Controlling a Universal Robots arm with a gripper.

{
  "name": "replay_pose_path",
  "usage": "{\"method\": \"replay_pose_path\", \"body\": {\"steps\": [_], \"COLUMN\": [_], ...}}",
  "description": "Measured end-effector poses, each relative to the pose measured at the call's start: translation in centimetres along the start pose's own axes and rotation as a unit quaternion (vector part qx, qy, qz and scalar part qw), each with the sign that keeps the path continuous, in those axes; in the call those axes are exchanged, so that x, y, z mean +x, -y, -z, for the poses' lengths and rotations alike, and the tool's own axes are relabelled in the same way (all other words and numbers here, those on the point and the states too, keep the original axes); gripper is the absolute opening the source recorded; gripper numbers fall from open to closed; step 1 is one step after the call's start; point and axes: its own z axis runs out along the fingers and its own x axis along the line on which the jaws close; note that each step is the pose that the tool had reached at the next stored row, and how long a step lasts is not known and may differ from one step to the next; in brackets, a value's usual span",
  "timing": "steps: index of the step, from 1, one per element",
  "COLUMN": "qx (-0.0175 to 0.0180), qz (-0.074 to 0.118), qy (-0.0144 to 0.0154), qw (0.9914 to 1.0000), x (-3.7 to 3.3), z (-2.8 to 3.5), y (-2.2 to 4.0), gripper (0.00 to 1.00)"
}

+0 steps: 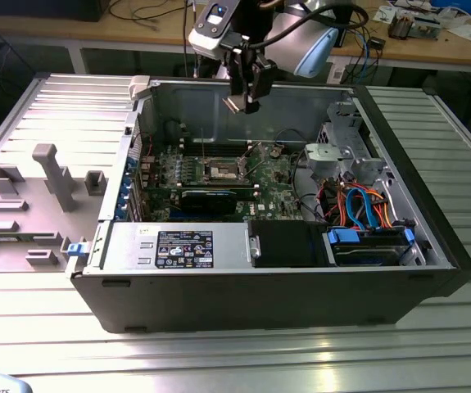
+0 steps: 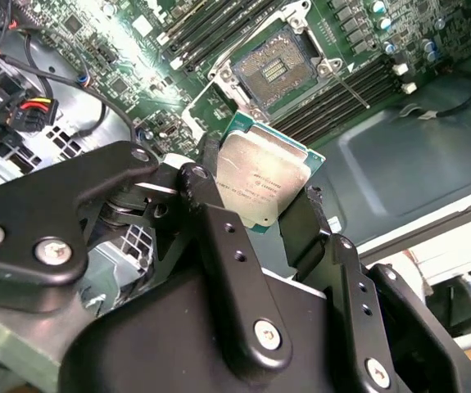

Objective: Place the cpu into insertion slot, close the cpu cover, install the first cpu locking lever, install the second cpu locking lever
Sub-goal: 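Place the cpu into insertion slot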

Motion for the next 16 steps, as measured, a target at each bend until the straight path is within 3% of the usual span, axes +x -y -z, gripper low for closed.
{"method": "replay_pose_path", "body": {"steps": [7,11,13,15,16], "qx": [-0.0007,-0.0008,0.0025,0.0109,0.011], "qz": [-0.033,-0.066,-0.067,-0.072,-0.077], "qy": [0.0029,0.0058,0.0047,0.0022,0.0024], "qw": [0.99945,0.99781,0.99774,0.99733,0.997], "x": [0.0,0.0,0.0,-0.01,-0.01], "z": [-0.06,-0.2,-0.28,-0.59,-0.77], "y": [0.01,0.02,0.03,0.06,0.08], "gripper": [0.54,0.54,0.54,0.54,0.54]}}
